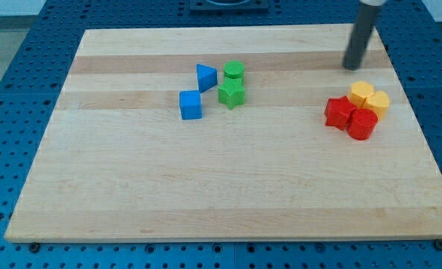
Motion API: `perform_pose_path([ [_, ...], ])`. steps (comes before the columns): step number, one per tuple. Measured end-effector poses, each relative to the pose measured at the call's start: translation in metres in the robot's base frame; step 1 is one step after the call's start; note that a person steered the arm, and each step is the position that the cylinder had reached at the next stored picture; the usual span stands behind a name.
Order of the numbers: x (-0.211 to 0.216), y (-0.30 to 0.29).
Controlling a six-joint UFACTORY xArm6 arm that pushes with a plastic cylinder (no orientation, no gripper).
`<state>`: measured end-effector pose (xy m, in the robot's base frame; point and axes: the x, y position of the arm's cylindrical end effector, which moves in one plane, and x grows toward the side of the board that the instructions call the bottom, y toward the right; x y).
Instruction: Move the yellow hexagon parallel to green star
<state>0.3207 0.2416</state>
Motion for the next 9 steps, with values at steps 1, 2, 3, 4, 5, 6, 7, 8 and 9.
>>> perform_pose_path([
  [1,0.028,0.033],
  [2,0.061,0.043],
  [3,0.076,0.033],
  [4,0.076,0.005],
  [5,0.078,-0.025],
  [6,0.082,-0.051],
  [7,0.089,-0.069],
  [8,0.089,-0.085],
  [9,0.089,-0.098],
])
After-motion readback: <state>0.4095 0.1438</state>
